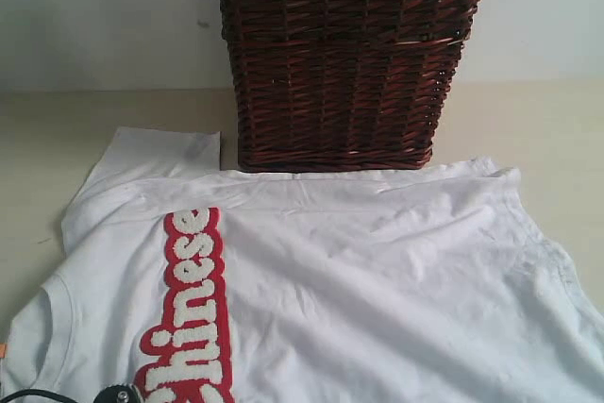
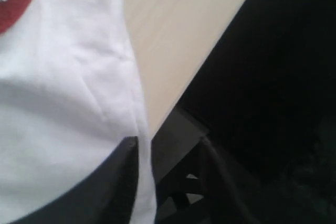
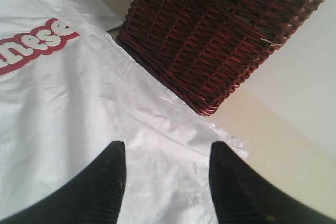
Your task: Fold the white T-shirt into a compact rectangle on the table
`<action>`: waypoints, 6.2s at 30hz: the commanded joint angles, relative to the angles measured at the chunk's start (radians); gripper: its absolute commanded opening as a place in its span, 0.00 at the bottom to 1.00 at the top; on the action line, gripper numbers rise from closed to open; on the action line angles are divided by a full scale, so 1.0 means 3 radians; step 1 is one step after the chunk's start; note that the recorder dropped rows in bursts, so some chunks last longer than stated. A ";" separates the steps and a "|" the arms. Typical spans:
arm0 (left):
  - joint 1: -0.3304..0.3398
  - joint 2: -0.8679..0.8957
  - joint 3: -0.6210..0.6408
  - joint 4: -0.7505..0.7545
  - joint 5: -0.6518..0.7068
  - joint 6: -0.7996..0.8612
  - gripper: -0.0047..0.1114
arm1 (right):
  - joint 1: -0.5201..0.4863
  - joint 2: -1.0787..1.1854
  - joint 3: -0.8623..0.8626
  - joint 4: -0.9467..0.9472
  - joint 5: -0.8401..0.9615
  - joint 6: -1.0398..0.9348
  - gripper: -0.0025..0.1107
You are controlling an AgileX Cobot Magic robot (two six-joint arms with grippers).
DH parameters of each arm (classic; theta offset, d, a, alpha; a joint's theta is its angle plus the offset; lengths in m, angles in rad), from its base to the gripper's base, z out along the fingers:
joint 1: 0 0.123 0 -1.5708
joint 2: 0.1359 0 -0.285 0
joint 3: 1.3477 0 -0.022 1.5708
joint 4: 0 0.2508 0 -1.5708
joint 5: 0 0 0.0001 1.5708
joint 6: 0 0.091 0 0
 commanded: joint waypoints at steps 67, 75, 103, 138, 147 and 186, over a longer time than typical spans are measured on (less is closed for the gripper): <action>0.0006 0.0459 0.0172 0.0971 -0.0824 -0.0970 0.04 | -0.0010 -0.0012 0.0021 0.0041 -0.0019 0.0010 0.45; 0.0056 0.0459 0.0076 0.1358 -0.0637 -0.0983 0.04 | -0.0010 -0.0012 0.0021 0.0041 -0.0019 0.0010 0.45; 0.0971 -0.0043 -0.0393 0.1102 0.0333 0.0321 0.04 | -0.0010 -0.0012 0.0021 0.0041 -0.0019 0.0010 0.45; 0.2075 -0.0161 -0.0393 -0.0464 -0.0032 0.1894 0.04 | -0.0010 -0.0012 0.0021 0.0041 -0.0019 0.0010 0.45; 0.2299 0.0183 -0.0393 -0.0266 -0.0508 0.1894 0.41 | -0.0010 -0.0012 0.0021 0.0041 -0.0019 0.0010 0.45; 0.2299 0.0384 -0.1099 -0.0172 -0.1029 0.1183 0.67 | -0.0010 -0.0012 0.0021 0.0041 -0.0019 0.0010 0.45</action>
